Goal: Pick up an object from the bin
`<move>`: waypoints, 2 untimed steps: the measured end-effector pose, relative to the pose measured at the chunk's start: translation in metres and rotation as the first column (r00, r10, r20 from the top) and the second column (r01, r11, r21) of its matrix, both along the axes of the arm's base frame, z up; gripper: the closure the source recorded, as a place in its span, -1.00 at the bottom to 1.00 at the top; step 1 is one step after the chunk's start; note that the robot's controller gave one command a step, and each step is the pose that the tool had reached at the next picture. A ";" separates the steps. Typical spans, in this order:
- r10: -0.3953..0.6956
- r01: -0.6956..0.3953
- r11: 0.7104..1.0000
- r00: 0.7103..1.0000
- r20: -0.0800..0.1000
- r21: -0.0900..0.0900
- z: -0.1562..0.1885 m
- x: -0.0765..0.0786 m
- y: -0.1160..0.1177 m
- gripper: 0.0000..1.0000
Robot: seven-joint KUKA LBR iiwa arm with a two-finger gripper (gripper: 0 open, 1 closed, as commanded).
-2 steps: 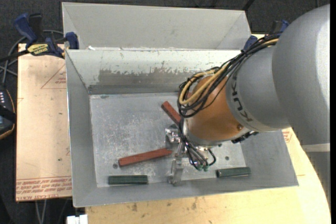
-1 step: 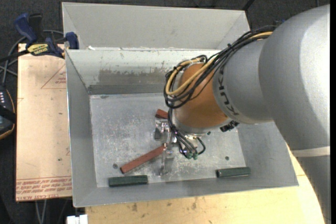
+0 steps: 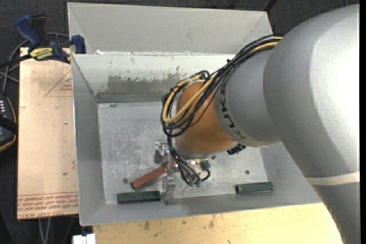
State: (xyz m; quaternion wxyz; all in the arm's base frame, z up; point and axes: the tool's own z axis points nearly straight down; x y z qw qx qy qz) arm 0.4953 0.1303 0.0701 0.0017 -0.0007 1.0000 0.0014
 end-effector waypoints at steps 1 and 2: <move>-0.003 0.003 1.000 1.000 -0.003 -0.002 0.000 0.000 -0.002 1.00; -0.003 0.003 1.000 1.000 0.001 -0.001 0.000 0.001 -0.002 -1.00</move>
Offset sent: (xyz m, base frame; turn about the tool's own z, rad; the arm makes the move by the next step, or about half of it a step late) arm 0.0000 0.0000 0.0000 0.0000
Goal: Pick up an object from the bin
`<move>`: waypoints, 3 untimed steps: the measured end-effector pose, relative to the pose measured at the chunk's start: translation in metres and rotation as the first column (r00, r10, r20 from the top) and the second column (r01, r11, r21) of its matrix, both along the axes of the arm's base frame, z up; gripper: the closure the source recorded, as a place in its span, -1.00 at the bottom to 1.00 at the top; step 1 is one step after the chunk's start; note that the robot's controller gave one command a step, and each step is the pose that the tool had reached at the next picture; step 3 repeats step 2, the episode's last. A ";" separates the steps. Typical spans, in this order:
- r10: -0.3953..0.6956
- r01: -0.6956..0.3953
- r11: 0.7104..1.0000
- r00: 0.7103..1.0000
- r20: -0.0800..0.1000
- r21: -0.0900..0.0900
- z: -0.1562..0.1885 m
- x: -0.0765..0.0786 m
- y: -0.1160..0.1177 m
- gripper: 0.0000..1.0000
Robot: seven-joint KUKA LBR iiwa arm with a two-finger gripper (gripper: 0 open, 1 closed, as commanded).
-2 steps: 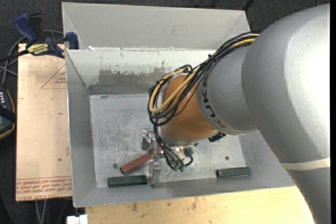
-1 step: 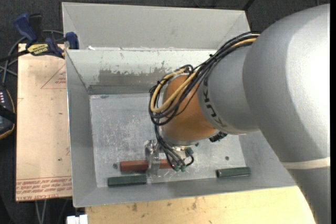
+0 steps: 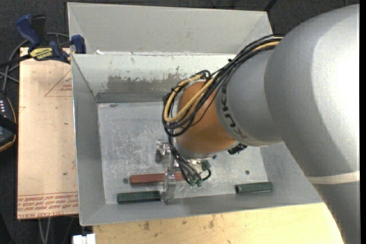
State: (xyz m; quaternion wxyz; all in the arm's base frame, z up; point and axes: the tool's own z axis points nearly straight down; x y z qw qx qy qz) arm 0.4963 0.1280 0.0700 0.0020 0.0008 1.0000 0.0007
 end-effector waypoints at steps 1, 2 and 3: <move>0.000 0.000 1.000 1.000 -0.004 0.000 0.000 -0.001 0.000 1.00; -0.010 0.010 1.000 1.000 0.007 0.001 0.177 0.029 -0.024 1.00; -0.010 0.010 1.000 1.000 0.007 0.001 0.177 0.029 -0.024 1.00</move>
Offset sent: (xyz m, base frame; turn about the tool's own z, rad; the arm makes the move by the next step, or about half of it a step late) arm 0.0000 0.0000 0.0000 0.0000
